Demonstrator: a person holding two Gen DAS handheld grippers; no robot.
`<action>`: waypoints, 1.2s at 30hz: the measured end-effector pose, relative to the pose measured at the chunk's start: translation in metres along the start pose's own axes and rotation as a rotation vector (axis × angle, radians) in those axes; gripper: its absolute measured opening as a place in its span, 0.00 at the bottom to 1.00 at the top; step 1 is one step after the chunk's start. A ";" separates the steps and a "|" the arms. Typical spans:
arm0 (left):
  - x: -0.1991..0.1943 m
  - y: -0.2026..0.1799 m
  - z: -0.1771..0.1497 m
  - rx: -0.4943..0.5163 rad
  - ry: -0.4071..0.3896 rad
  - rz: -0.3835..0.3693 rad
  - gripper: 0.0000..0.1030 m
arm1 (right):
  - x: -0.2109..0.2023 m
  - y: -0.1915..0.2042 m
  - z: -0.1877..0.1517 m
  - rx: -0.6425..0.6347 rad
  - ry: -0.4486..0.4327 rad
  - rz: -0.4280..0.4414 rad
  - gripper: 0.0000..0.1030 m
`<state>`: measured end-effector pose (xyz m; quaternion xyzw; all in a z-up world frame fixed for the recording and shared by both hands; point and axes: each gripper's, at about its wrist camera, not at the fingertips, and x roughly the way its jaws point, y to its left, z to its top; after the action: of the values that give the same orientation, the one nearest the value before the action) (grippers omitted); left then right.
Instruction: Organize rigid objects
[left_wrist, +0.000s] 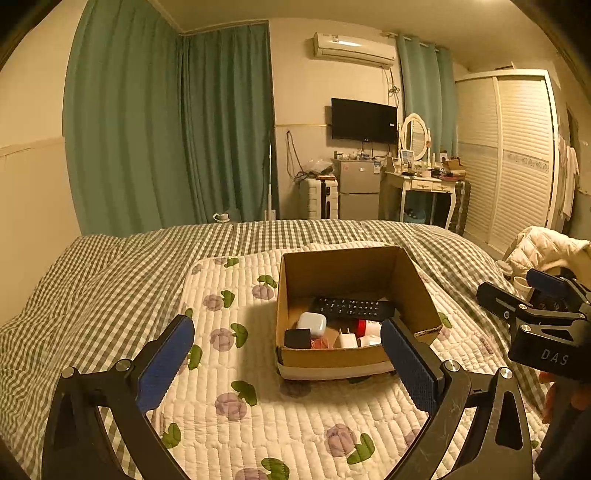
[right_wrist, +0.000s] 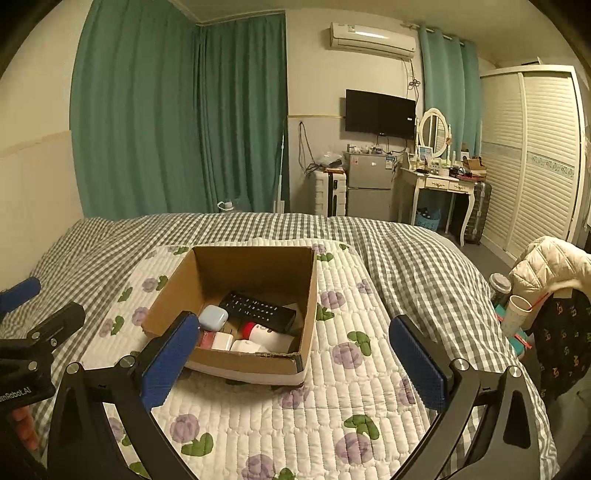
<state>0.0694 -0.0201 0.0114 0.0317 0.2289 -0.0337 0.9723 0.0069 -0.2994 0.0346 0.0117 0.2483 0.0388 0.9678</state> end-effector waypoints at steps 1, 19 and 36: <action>0.001 0.000 0.000 -0.001 0.003 0.002 1.00 | 0.001 0.001 0.000 -0.001 0.002 0.000 1.00; 0.010 0.006 -0.004 -0.015 0.041 0.006 1.00 | 0.007 0.004 -0.005 -0.018 0.020 -0.009 1.00; 0.011 0.007 -0.005 -0.016 0.042 0.007 1.00 | 0.009 0.004 -0.008 -0.021 0.028 -0.010 1.00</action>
<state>0.0772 -0.0131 0.0020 0.0255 0.2496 -0.0277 0.9676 0.0109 -0.2942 0.0237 -0.0002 0.2615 0.0368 0.9645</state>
